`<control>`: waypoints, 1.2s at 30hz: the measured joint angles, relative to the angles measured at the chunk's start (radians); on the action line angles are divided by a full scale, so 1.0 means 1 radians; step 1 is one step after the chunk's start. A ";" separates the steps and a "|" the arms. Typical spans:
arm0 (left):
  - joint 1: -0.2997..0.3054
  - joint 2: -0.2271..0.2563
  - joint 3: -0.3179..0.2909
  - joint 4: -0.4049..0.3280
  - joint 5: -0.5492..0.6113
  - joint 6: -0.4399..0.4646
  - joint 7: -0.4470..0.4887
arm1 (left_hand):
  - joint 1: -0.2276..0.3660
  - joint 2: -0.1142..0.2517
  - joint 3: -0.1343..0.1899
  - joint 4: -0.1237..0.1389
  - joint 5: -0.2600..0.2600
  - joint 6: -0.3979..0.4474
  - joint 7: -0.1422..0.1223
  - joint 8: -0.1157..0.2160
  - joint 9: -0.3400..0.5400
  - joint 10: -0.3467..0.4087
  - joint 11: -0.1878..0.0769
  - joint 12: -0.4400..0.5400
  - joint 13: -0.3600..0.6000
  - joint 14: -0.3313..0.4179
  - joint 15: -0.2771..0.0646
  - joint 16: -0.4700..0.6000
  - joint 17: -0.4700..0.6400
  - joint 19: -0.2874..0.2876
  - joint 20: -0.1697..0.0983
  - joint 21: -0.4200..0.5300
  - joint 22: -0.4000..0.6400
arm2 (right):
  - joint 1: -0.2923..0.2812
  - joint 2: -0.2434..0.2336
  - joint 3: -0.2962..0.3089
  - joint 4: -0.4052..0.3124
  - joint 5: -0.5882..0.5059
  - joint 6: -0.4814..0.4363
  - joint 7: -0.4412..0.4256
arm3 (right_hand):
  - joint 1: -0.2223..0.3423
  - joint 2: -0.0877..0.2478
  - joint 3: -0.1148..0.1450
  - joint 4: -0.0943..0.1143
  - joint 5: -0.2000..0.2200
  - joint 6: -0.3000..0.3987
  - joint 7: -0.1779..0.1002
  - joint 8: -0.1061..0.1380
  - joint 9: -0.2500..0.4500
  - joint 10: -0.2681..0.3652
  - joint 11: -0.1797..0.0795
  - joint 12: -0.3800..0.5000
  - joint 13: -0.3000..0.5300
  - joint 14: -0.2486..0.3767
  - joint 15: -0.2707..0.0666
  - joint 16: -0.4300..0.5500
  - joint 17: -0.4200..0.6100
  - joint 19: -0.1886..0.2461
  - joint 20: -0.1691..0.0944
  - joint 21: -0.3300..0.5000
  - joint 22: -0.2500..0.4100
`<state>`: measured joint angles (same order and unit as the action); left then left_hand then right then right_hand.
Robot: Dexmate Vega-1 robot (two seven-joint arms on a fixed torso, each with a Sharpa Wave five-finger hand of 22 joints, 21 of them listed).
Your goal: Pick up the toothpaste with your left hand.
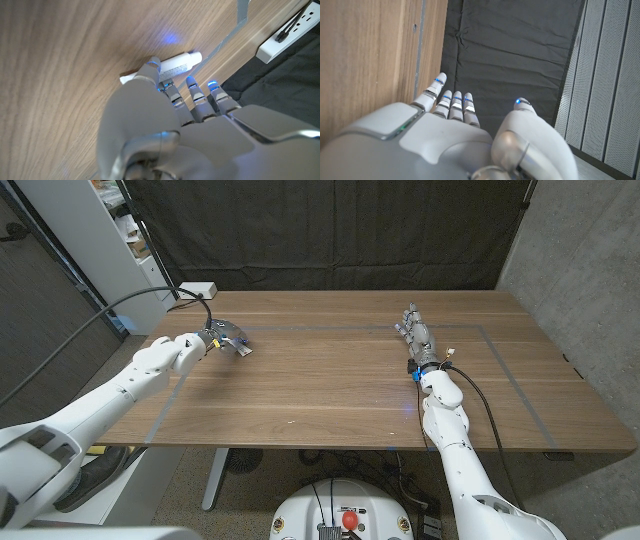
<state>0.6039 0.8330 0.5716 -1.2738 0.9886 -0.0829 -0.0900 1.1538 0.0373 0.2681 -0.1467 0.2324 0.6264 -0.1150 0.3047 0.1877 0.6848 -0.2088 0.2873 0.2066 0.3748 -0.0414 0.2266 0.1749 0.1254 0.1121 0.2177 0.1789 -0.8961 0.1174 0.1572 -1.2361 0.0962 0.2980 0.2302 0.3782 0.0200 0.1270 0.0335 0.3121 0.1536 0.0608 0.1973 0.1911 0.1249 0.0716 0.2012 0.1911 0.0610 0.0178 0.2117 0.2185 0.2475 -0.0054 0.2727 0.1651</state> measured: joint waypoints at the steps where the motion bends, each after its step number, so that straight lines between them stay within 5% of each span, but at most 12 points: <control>1: 0.000 -0.001 0.000 0.003 -0.001 0.000 0.006 | 0.001 0.001 -0.003 -0.003 0.000 0.007 -0.002 0.000 0.000 0.014 0.000 0.000 0.000 0.005 -0.003 0.000 0.000 0.005 0.002 0.000 0.000 | 0.003 0.001 0.001 0.005 -0.001 0.000 0.000 | 0.000 0.000 0.000 0.000 0.000 0.000 0.000 0.000 0.000 0.000 0.000 0.000 0.000 0.000 0.000 0.000 0.000 0.000 0.000 0.000 0.000; 15: -0.006 -0.009 0.005 0.015 -0.003 0.004 0.022 | 0.014 -0.002 -0.004 -0.004 -0.012 0.116 -0.005 0.021 -0.003 0.120 -0.011 -0.003 0.010 0.086 -0.004 0.000 -0.001 0.035 -0.010 0.000 0.000 | 0.014 0.006 0.009 0.019 -0.004 -0.002 0.006 | 0.000 0.000 -0.003 -0.003 0.000 0.000 0.000 0.000 0.000 0.000 0.000 0.000 0.000 0.000 0.000 0.000 0.000 0.005 0.005 -0.007 0.000; 36: 0.047 0.021 -0.027 -0.068 -0.002 0.030 0.017 | 0.014 -0.002 -0.004 -0.004 -0.019 0.196 -0.007 0.023 -0.004 0.144 -0.009 -0.003 0.020 0.101 -0.010 -0.004 0.000 0.044 -0.008 0.000 0.000 | 0.013 0.012 0.012 0.019 0.000 0.011 0.014 | -0.008 0.008 -0.003 -0.003 0.000 0.000 0.000 0.000 0.000 0.000 0.000 0.000 0.000 0.000 0.000 0.000 0.000 0.005 0.005 -0.014 0.000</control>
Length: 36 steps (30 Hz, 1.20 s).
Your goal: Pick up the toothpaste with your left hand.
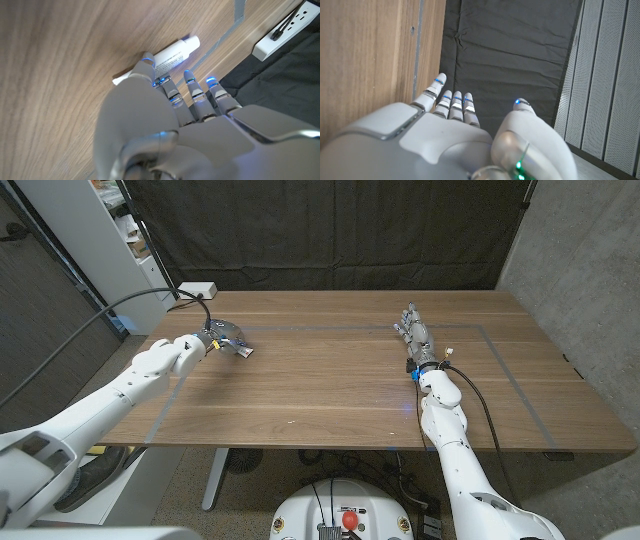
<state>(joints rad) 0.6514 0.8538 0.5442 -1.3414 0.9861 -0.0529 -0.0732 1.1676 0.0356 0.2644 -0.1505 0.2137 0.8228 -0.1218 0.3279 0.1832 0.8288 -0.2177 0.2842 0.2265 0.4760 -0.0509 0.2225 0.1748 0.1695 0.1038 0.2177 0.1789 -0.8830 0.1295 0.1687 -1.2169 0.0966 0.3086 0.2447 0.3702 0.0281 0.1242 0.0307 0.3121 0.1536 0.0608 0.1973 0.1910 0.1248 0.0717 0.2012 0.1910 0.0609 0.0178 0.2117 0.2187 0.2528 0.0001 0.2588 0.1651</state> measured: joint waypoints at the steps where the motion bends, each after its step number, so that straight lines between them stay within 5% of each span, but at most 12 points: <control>1: 0.004 0.003 -0.003 -0.005 0.000 0.000 0.000 | 0.000 0.000 0.000 0.000 0.000 0.013 -0.005 0.000 0.000 0.004 -0.001 0.000 0.000 0.006 0.003 -0.001 0.000 0.000 0.000 0.000 0.000 | 0.000 0.000 0.000 0.000 0.000 0.000 0.000 | 0.000 0.000 0.000 0.000 0.000 0.000 0.000 0.000 0.000 0.000 0.000 0.000 0.000 0.000 0.000 0.000 0.000 0.000 0.000 0.000 0.000; 4: 0.011 0.007 -0.008 -0.014 0.000 0.012 -0.001 | 0.000 0.000 0.000 0.000 0.000 0.040 -0.023 0.000 0.001 0.009 -0.006 0.000 0.001 0.007 0.005 -0.001 0.000 0.000 0.000 0.000 0.000 | -0.007 0.003 -0.004 -0.013 0.002 0.002 0.000 | 0.000 0.000 0.000 0.000 0.000 0.000 0.000 0.000 0.000 0.000 0.000 0.000 0.000 0.000 0.000 0.000 0.000 0.000 0.000 -0.002 0.000; 6: 0.016 0.011 -0.013 -0.023 0.000 0.016 -0.001 | 0.000 0.000 0.000 0.000 0.000 0.094 -0.065 0.000 0.008 0.013 -0.009 0.000 0.006 0.007 0.005 -0.001 0.000 0.000 0.000 0.000 0.000 | -0.009 0.003 -0.004 -0.015 0.004 0.003 0.000 | 0.000 0.000 0.000 0.000 0.000 0.000 0.000 0.000 0.000 0.002 -0.002 0.000 0.000 0.000 0.000 0.000 0.000 0.000 0.000 -0.004 0.000; 10: 0.023 0.015 -0.020 -0.033 0.002 0.018 -0.002 | 0.000 0.000 0.000 0.000 0.000 0.115 -0.084 0.000 0.012 0.019 -0.006 0.000 0.006 0.011 0.001 -0.001 0.000 0.000 0.000 0.000 0.000 | -0.011 0.004 -0.008 -0.022 0.006 0.006 0.000 | 0.000 0.000 0.000 0.000 0.000 0.000 0.000 0.000 0.000 0.002 -0.002 0.000 0.000 0.000 0.000 0.000 0.000 0.000 0.000 -0.004 0.000; 36: 0.032 0.027 -0.050 -0.085 0.024 0.034 0.000 | -0.005 -0.005 0.000 0.009 0.000 0.119 -0.088 0.001 0.007 0.030 -0.006 -0.008 0.013 0.025 0.007 -0.010 0.000 0.007 0.007 0.000 0.000 | -0.005 0.006 -0.021 -0.024 0.015 0.026 0.000 | 0.000 0.000 -0.003 -0.003 0.007 0.006 -0.006 0.000 0.000 0.006 0.002 0.000 0.000 0.000 0.000 0.000 0.000 0.004 0.004 -0.011 0.000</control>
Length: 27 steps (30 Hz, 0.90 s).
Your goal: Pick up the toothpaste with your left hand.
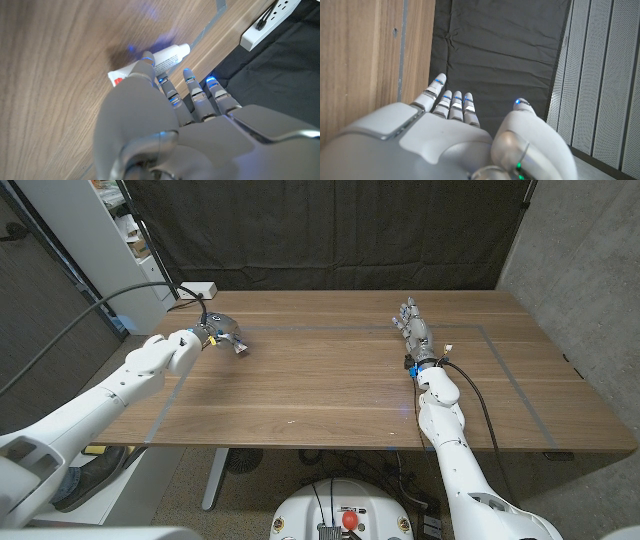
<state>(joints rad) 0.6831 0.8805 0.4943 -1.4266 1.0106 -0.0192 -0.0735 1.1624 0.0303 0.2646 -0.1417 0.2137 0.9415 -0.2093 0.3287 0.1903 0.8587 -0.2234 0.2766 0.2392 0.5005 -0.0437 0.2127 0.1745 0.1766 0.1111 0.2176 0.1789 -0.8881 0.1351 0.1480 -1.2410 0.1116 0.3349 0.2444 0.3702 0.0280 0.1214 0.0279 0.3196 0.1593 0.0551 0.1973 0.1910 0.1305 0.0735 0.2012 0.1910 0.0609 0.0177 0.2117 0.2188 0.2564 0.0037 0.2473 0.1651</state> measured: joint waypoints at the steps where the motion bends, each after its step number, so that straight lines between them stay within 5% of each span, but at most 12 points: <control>1: 0.001 0.002 -0.003 -0.006 0.001 0.001 0.000 | 0.000 0.000 0.000 0.000 0.000 0.000 0.000 0.000 0.000 0.000 0.000 0.000 0.000 0.000 0.000 -0.002 0.000 0.000 0.000 0.000 0.000 | 0.000 0.000 0.000 -0.001 0.000 0.000 0.000 | 0.000 0.000 0.000 0.000 0.000 0.000 0.000 0.000 0.000 0.000 0.000 0.000 0.000 0.000 0.000 0.000 0.000 0.000 0.000 -0.004 0.000; 27: 0.061 0.043 -0.078 -0.129 0.014 0.015 0.013 | -0.005 0.005 0.000 0.000 0.000 0.004 -0.004 -0.001 0.003 0.005 0.006 -0.007 0.005 0.005 -0.005 -0.002 0.000 -0.005 0.005 -0.007 0.000 | -0.013 -0.009 -0.009 -0.041 0.014 -0.003 -0.002 | 0.000 0.000 0.000 0.000 0.000 0.005 0.006 0.000 0.000 0.003 0.004 0.000 0.000 0.000 0.000 0.000 0.000 0.007 -0.007 -0.004 0.000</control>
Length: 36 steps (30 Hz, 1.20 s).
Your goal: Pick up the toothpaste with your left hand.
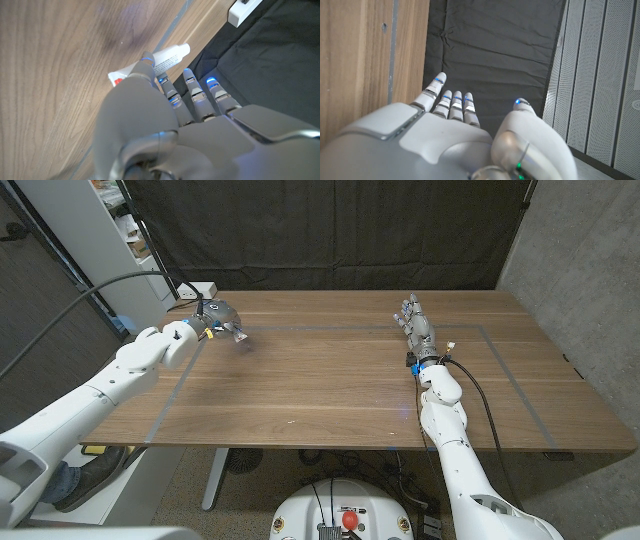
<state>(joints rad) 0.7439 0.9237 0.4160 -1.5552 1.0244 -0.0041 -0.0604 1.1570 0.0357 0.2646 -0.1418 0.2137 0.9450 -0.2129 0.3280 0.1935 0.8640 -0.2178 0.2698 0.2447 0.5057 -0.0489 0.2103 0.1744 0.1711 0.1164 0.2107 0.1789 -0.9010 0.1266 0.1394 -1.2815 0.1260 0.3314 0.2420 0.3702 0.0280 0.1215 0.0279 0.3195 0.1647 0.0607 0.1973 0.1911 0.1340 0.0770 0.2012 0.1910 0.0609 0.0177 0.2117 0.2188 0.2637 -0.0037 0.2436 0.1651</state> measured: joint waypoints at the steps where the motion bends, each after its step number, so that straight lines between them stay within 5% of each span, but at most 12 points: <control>1: 0.002 0.001 -0.004 -0.005 0.000 0.000 0.001 | 0.000 0.000 0.000 0.000 0.000 0.000 0.000 0.000 0.000 0.000 0.000 0.000 0.000 0.000 0.000 0.000 0.000 0.000 0.000 0.000 0.000 | -0.004 0.000 -0.002 -0.004 0.000 0.001 0.000 | 0.000 0.000 0.000 0.000 0.000 0.000 0.000 0.000 0.000 0.000 0.000 0.000 0.000 0.000 0.000 0.000 0.000 0.000 0.000 -0.002 0.000; 36: 0.061 0.010 -0.108 -0.146 -0.009 0.035 -0.030 | -0.006 -0.005 0.000 0.000 0.000 0.011 0.000 0.000 -0.001 0.018 0.003 -0.005 0.009 0.008 -0.003 -0.008 0.000 0.000 0.000 0.000 0.000 | -0.038 -0.011 -0.014 -0.043 0.032 0.021 -0.009 | 0.000 0.000 -0.004 -0.004 0.000 0.005 0.005 0.000 0.000 0.011 0.000 0.000 0.000 0.006 -0.002 0.000 0.000 0.009 -0.002 -0.015 0.000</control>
<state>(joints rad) 0.8046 0.9338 0.3082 -1.7010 1.0151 0.0304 -0.0905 1.1514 0.0303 0.2645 -0.1419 0.2137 0.9560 -0.2128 0.3278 0.1926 0.8820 -0.2146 0.2650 0.2536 0.5137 -0.0516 0.2027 0.1744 0.1712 0.1163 0.2108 0.1788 -0.9392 0.1160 0.1250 -1.3242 0.1582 0.3526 0.2329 0.3702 0.0280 0.1173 0.0237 0.3195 0.1699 0.0661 0.1973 0.1911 0.1449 0.0769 0.2012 0.1910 0.0664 0.0161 0.2117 0.2188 0.2725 -0.0054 0.2282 0.1651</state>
